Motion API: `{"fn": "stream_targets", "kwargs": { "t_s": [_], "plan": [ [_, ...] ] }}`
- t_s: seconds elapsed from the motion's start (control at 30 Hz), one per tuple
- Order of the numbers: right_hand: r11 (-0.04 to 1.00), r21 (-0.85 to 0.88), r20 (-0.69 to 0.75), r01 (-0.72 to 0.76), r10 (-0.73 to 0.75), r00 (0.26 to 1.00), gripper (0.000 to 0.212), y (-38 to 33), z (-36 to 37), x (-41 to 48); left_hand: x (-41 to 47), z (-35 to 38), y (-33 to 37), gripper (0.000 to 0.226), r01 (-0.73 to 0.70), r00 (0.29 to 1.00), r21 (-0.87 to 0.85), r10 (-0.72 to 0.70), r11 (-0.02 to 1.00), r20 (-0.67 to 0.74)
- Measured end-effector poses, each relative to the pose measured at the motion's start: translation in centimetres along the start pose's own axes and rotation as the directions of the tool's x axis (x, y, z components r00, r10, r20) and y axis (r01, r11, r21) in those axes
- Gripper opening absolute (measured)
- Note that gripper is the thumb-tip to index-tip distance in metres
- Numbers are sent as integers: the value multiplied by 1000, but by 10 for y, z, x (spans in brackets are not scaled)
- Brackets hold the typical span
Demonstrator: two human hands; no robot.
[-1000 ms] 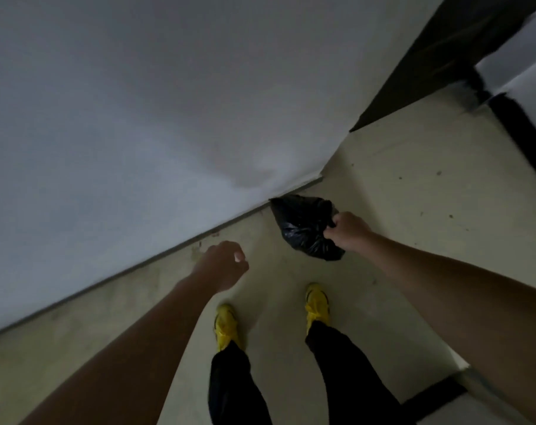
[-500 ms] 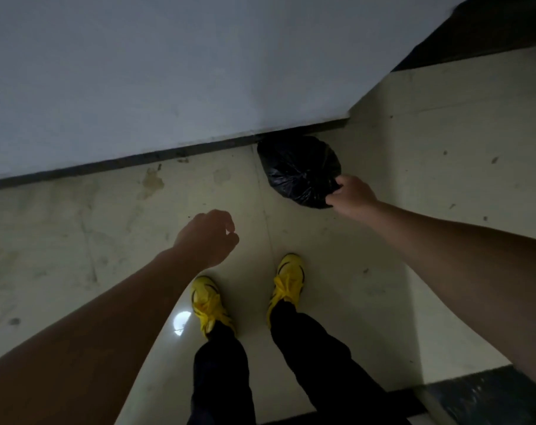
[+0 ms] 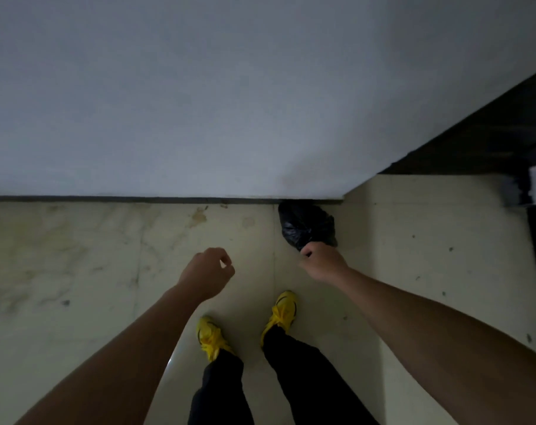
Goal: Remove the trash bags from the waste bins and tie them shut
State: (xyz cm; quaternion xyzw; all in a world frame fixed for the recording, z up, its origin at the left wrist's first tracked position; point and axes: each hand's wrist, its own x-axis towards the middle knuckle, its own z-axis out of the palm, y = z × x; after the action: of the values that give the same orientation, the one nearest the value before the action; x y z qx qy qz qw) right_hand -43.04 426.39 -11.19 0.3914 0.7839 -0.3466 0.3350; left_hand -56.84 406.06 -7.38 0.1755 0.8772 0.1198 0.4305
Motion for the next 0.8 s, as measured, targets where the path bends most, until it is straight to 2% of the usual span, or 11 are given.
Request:
{"fn": "stream_targets", "kwargs": {
  "t_s": [0.13,0.2,0.3,0.43,0.63,0.7,0.8],
  "plan": [
    [980,-160,43,118,-113,993,18,-63,-13,-63,-66,-48,-20,22,10,997,-111,-19,994,-81],
    [948,-257,92,190,-171,981,26,-102,-9,-93,-104,-70,-48,22,35,994,-142,-50,989,-100],
    [856,-414,155,310,-270,950,37,-173,6,-126,-155,-98,-109,24,89,986,-164,-110,982,-122],
    [704,-562,186,434,-404,896,30,-285,42,-158,-216,-141,-211,26,185,960,-184,-218,965,-177],
    [540,-622,286,567,-517,807,31,-469,136,-227,-323,-211,-386,28,332,889,-240,-388,912,-244],
    [501,-619,332,605,-531,780,36,-506,153,-242,-339,-230,-417,28,361,861,-279,-433,890,-267],
    [390,-629,390,672,-589,708,38,-589,200,-276,-380,-258,-482,28,400,787,-402,-534,823,-309]
  ]
}}
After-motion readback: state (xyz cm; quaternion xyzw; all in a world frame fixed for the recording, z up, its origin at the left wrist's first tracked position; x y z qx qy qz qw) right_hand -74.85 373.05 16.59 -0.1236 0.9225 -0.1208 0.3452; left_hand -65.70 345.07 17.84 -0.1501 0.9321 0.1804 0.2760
